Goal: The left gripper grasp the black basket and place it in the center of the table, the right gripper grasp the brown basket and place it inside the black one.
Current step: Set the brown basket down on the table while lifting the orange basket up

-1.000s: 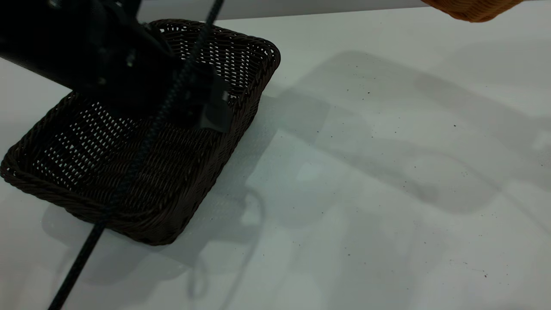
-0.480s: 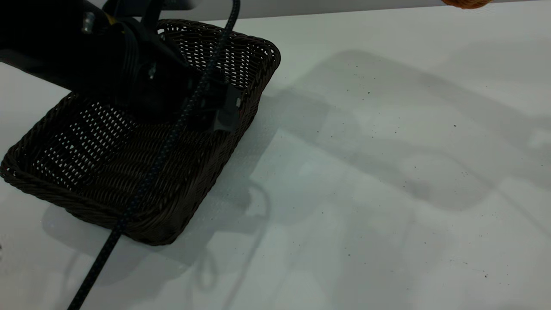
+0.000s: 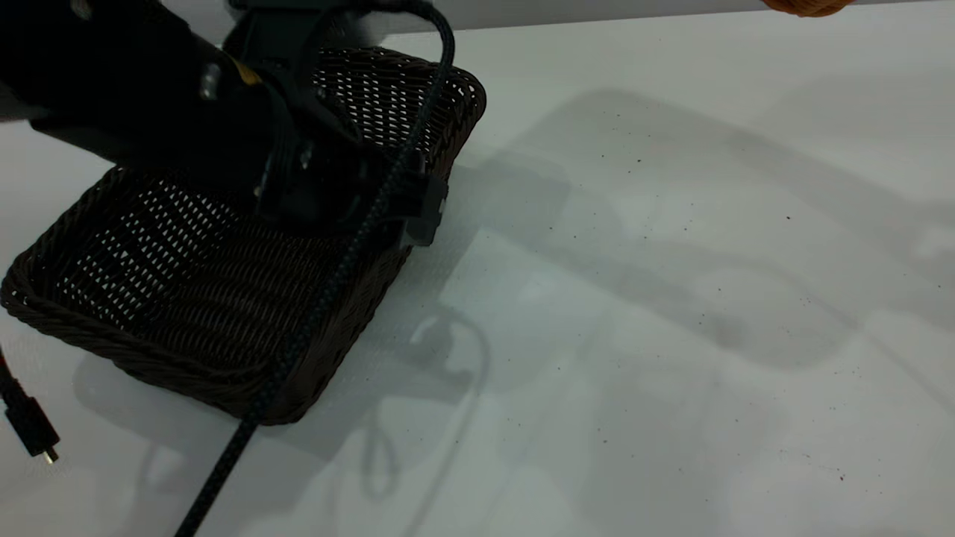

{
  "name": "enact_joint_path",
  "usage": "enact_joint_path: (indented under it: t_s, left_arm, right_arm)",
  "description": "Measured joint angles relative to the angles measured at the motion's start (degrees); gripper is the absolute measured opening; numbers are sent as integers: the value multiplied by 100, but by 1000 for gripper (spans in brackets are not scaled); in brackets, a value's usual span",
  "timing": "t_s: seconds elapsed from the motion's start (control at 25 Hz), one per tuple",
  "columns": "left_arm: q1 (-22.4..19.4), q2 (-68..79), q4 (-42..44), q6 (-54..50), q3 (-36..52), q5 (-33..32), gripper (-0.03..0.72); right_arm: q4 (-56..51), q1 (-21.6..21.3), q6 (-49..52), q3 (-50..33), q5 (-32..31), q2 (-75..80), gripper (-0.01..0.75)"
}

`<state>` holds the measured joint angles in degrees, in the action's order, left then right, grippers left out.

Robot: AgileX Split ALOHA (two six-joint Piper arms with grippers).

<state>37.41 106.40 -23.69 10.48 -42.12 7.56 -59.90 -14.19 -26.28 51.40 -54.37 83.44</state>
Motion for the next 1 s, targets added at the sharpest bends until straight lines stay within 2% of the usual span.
enact_joint_path:
  t_s: [0.2, 0.28, 0.36, 0.56, 0.72, 1.0]
  left_arm:
    - [0, 287, 19, 4, -13, 107, 462]
    - [0, 349, 27, 4, -13, 86, 435]
    - [0, 349, 74, 18, -13, 79, 379]
    - [0, 343, 566, 216, -13, 32, 136]
    - [0, 314, 1043, 399, -18, -154, 126]
    - [0, -34, 2275, 1292, -13, -921, 119]
  right_arm:
    - [-12, 0, 0, 0, 0, 0, 112]
    - [-19, 0, 0, 0, 0, 0, 112]
    - [-19, 0, 0, 0, 0, 0, 112]
    - [-19, 0, -97, 0, 18, 0, 112]
    - [-19, 0, -198, 0, 7, 0, 112]
    - [-8, 0, -256, 0, -4, 0, 111]
